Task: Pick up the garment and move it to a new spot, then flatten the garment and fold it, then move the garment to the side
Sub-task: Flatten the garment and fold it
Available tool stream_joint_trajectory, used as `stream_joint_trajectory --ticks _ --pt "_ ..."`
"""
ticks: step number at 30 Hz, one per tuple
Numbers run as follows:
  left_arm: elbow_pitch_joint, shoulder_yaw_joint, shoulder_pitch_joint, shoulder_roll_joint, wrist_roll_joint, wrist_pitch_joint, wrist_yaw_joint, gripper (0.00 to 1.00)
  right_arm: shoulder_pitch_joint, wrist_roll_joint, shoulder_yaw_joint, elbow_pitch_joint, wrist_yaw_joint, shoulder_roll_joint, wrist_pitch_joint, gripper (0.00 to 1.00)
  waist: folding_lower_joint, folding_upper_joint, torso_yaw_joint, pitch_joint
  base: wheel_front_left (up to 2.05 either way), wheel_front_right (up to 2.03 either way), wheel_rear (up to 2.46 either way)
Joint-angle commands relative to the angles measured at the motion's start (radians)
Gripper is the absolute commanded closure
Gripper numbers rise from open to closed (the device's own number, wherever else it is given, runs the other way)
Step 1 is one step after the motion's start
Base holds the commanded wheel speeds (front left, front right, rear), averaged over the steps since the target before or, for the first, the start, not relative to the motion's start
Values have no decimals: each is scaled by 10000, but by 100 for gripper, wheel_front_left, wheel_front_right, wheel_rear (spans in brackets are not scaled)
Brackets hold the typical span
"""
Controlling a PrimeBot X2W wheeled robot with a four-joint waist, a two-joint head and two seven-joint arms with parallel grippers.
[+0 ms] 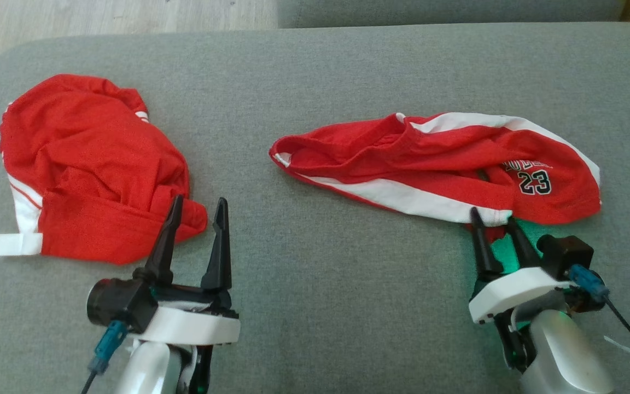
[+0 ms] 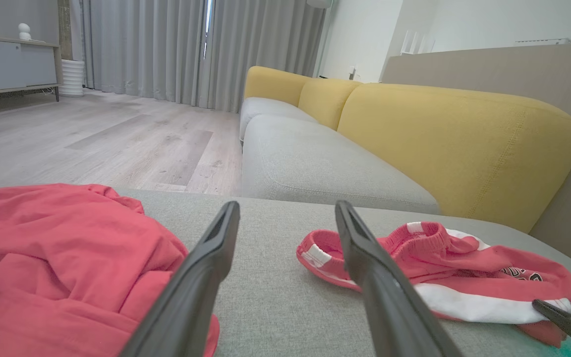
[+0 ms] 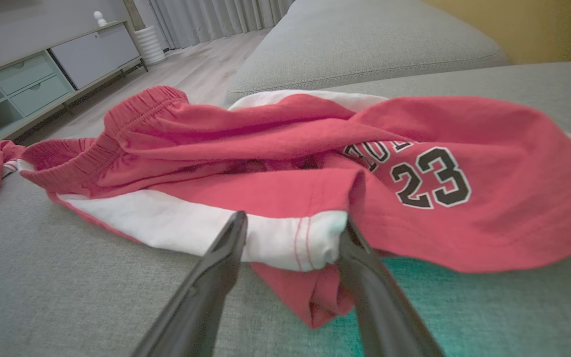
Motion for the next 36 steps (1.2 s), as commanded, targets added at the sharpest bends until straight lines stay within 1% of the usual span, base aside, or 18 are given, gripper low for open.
stream_joint_trajectory --ticks 1,7,11,14,16,18,21,23,25,29,34,35,36 --pt "-261 279 -331 16 16 -80 10 0 -314 52 295 -258 67 -15 -108 100 -1 0 -20 -15 0 0 0" --pt "-227 336 -333 16 27 -80 41 0 -311 -62 384 -278 67 -15 -108 100 -1 0 -106 -104 0 0 0" --pt "-223 376 -286 16 46 -80 53 0 -183 -245 123 -516 67 -14 -109 100 -1 0 -214 -235 0 0 0" --pt "-253 410 -252 16 103 -80 46 0 37 -479 -304 -734 67 -14 -109 100 -1 0 -340 -341 0 0 0" --pt "-269 419 -252 16 152 -80 26 0 221 -765 -773 -820 67 -14 -103 100 -1 0 -439 -395 0 0 0" --pt "-289 410 -270 16 205 -80 -1 0 387 -997 -1206 -912 67 -14 43 100 -1 0 -556 -421 0 0 0" --pt "-259 248 -333 16 356 -80 -74 0 519 -1123 -1490 -1109 67 -14 329 100 -1 0 -749 -381 0 0 0" --pt "-113 -81 -433 24 665 -80 -163 0 545 -1097 -1487 -1252 67 -14 451 100 -1 0 -860 -311 0 0 0" --pt "114 -602 -623 180 1048 -80 -249 0 530 -1063 -1435 -1380 67 -14 509 100 -1 0 -961 -212 0 0 0" --pt "651 -1765 -1214 679 1710 -80 -320 0 470 -900 -1185 -1524 67 -14 499 100 -1 0 -1150 11 0 0 0" --pt "1783 -3420 -2302 1506 2673 -80 -333 0 350 -740 -903 -1496 67 -14 427 100 -1 0 -1367 260 0 0 0" --pt "2025 -3695 -2541 1626 2834 -80 -334 0 322 -711 -866 -1485 67 -14 413 100 -1 0 -1408 307 0 0 0" --pt "2025 -3695 -2541 1626 2834 -80 -334 0 322 -711 -866 -1485 67 -14 413 100 -1 0 -1408 307 0 0 0"
